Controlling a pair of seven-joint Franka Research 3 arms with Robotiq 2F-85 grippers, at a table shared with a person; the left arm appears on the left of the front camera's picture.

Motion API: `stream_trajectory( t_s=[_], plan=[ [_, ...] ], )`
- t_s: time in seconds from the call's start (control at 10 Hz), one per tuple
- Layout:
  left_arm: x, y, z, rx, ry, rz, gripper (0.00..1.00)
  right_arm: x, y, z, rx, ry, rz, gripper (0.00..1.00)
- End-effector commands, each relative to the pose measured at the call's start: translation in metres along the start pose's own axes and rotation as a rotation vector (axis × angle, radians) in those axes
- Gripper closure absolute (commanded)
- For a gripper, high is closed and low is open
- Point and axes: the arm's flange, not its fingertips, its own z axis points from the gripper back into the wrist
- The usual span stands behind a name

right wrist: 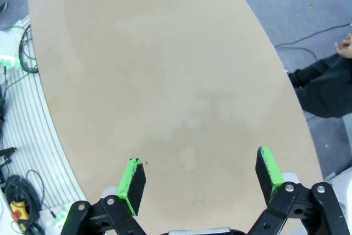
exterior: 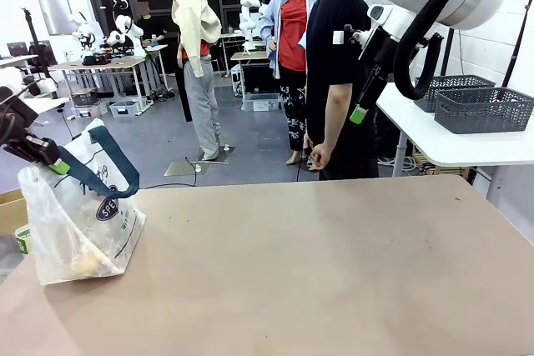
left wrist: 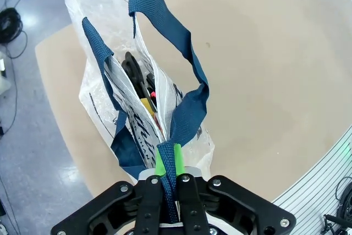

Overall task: Transfer purchased items from the store into the shopping bag.
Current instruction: Move the Reusable shopping bag to the right side of the table.

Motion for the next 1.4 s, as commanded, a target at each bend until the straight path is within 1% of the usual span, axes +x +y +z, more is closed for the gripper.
stream_trajectory(
  t_s=[0.0,0.3,0.4,0.8,0.9,1.3],
  plan=[
    [0.002,0.001,0.002,-0.002,-0.001,-0.005,1.00,0.000,0.000,0.002,0.003,0.012,0.006,0.00],
    [0.002,0.001,0.002,-0.002,-0.001,-0.005,1.00,0.000,0.000,0.002,0.003,0.012,0.006,0.00],
    [0.000,0.000,0.000,0.000,0.000,-0.001,0.86,0.000,0.000,0.002,0.003,0.012,0.006,0.00],
    [0.010,0.004,0.009,0.032,-0.007,-0.001,0.07,0.000,0.000,0.002,0.003,0.012,0.006,0.00],
    [0.013,0.003,0.013,0.036,-0.012,0.000,0.00,0.000,0.000,0.002,0.003,0.012,0.006,0.00],
    [0.022,0.002,0.024,0.042,-0.028,-0.016,0.00,0.000,0.000,0.002,0.003,0.012,0.006,0.00]
  ],
)
